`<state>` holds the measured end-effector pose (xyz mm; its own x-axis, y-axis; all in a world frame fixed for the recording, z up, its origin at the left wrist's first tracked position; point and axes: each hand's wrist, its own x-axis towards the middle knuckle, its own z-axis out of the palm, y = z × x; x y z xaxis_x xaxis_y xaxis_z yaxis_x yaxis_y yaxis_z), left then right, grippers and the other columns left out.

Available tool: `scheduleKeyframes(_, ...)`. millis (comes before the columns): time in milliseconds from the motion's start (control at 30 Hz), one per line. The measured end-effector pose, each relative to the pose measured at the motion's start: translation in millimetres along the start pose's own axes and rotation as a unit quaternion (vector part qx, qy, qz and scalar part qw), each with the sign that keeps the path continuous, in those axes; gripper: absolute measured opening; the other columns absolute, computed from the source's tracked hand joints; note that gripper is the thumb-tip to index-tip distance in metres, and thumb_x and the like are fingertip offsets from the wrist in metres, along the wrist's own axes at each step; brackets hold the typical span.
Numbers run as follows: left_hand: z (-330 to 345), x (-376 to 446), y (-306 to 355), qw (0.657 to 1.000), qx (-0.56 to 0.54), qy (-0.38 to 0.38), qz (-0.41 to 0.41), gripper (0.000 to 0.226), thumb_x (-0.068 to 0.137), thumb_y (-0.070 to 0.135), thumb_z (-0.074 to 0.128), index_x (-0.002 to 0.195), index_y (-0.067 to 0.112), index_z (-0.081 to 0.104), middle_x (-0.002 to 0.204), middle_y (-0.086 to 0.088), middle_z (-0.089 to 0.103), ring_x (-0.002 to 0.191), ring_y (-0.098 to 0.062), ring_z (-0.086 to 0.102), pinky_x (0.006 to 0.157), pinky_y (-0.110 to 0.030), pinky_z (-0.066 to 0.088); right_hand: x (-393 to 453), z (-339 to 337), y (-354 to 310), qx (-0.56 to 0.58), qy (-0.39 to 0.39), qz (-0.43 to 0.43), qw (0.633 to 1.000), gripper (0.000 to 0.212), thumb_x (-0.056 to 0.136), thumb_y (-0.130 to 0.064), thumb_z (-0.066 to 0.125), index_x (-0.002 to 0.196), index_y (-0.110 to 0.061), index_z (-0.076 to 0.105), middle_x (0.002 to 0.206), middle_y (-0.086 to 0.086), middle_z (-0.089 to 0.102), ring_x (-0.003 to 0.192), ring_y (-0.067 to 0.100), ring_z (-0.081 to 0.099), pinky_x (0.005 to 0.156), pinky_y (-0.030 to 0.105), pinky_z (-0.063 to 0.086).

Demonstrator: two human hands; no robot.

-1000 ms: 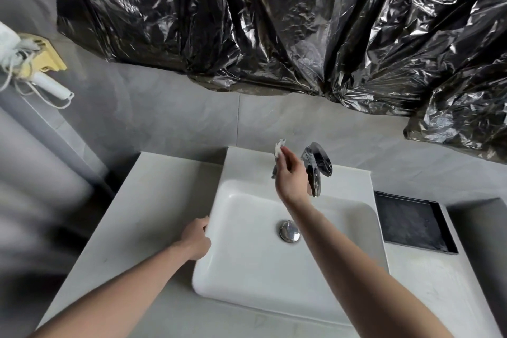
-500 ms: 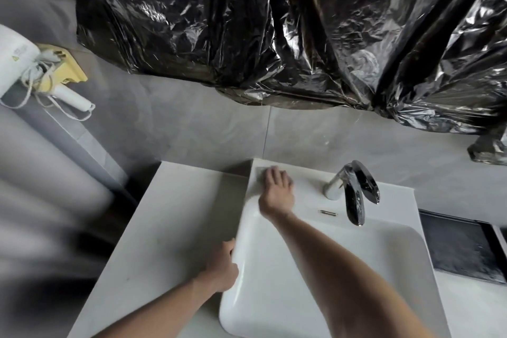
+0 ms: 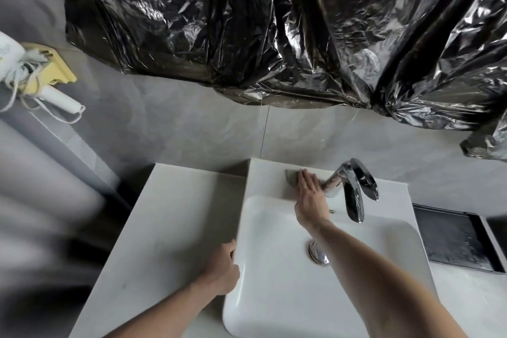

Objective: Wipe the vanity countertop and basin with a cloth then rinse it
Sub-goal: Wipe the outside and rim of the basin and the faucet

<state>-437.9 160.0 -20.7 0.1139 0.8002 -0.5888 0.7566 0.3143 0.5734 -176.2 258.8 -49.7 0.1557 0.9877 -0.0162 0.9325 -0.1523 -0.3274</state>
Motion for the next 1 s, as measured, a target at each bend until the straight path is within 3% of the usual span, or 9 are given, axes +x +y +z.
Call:
scheduleKeyframes(100,-1,-3,4,1.0,0.018,-0.002,0.009,0.06,0.086,-0.002,0.048,0.144,0.012,0.049,0.14,0.0,0.058,0.131,-0.021,0.053,0.096,-0.01,0.032,-21,9,-16,0.042,0.021,0.015,0.999,0.081,0.075,0.013,0.045,0.153,-0.004,0.039,0.161,0.01,0.036,0.151,0.035,0.026,0.127,0.04,0.017)
scheduleKeyframes(167,-3,-4,5,1.0,0.025,-0.01,0.014,0.058,0.082,0.002,0.048,0.139,0.013,0.055,0.132,0.0,0.064,0.124,-0.022,0.059,0.099,-0.016,0.04,-38,15,-20,0.05,-0.005,-0.033,0.998,0.083,0.075,0.016,0.044,0.154,-0.009,0.04,0.162,0.005,0.036,0.153,0.029,0.024,0.127,0.036,0.014)
scheduleKeyframes(300,-4,-2,1,1.0,0.025,-0.012,0.012,0.063,0.08,0.008,0.05,0.142,0.021,0.053,0.135,0.002,0.063,0.126,-0.021,0.058,0.104,-0.027,0.045,-56,-3,32,0.037,-0.021,-0.037,0.998,0.086,0.078,0.017,0.039,0.157,-0.017,0.035,0.164,-0.009,0.024,0.155,0.019,0.018,0.126,0.03,0.015)
scheduleKeyframes(400,-3,-2,0,0.999,0.043,-0.016,0.002,0.067,0.079,0.012,0.051,0.145,0.025,0.05,0.136,0.004,0.063,0.125,-0.022,0.058,0.103,-0.028,0.047,-69,-30,77,0.008,-0.048,-0.041,0.998,0.094,0.076,0.017,0.038,0.158,-0.027,0.031,0.163,-0.019,0.02,0.15,0.02,0.033,0.12,0.031,0.031)
scheduleKeyframes(467,-4,-1,-2,0.999,0.052,-0.015,-0.008,0.073,0.071,0.018,0.047,0.143,0.03,0.05,0.131,0.008,0.066,0.12,-0.021,0.062,0.1,-0.031,0.05,-78,-43,105,0.002,-0.042,-0.019,0.999,0.093,0.078,0.015,0.036,0.155,-0.036,0.037,0.161,-0.013,0.034,0.139,0.024,0.047,0.112,0.032,0.041)
scheduleKeyframes(600,-1,2,-3,0.998,0.065,-0.009,-0.021,0.079,0.066,0.021,0.044,0.144,0.034,0.048,0.13,0.009,0.066,0.118,-0.022,0.063,0.099,-0.033,0.052,-79,-72,171,0.006,-0.014,0.098,0.995,0.085,0.077,0.019,0.036,0.153,-0.019,0.041,0.165,-0.008,0.026,0.154,0.026,0.024,0.12,0.037,0.03)
scheduleKeyframes(767,3,-3,6,0.998,0.063,0.006,-0.028,0.073,0.069,0.014,0.043,0.137,0.035,0.055,0.118,0.011,0.071,0.107,-0.021,0.067,0.088,-0.028,0.054,-57,-105,221,0.032,-0.036,0.217,0.975,0.076,0.081,0.006,0.049,0.153,-0.016,0.041,0.162,0.003,0.035,0.143,0.036,0.038,0.11,0.047,0.038)
scheduleKeyframes(900,7,-5,12,0.998,0.05,0.026,-0.04,0.072,0.07,0.009,0.044,0.138,0.031,0.057,0.121,0.009,0.071,0.112,-0.022,0.066,0.09,-0.027,0.053,-27,-80,211,-0.016,-0.05,0.169,0.984,0.071,0.075,-0.024,0.032,0.144,-0.01,0.046,0.146,0.014,0.047,0.13,0.039,0.042,0.109,0.046,0.035)
scheduleKeyframes(1000,8,-7,17,0.997,0.055,0.028,-0.047,0.069,0.072,0.004,0.044,0.132,0.035,0.061,0.112,0.013,0.073,0.105,-0.018,0.068,0.085,-0.024,0.053,-13,-58,169,-0.039,-0.073,0.082,0.993,0.071,0.08,-0.015,0.031,0.15,-0.011,0.04,0.155,0.015,0.039,0.141,0.038,0.033,0.118,0.048,0.026)
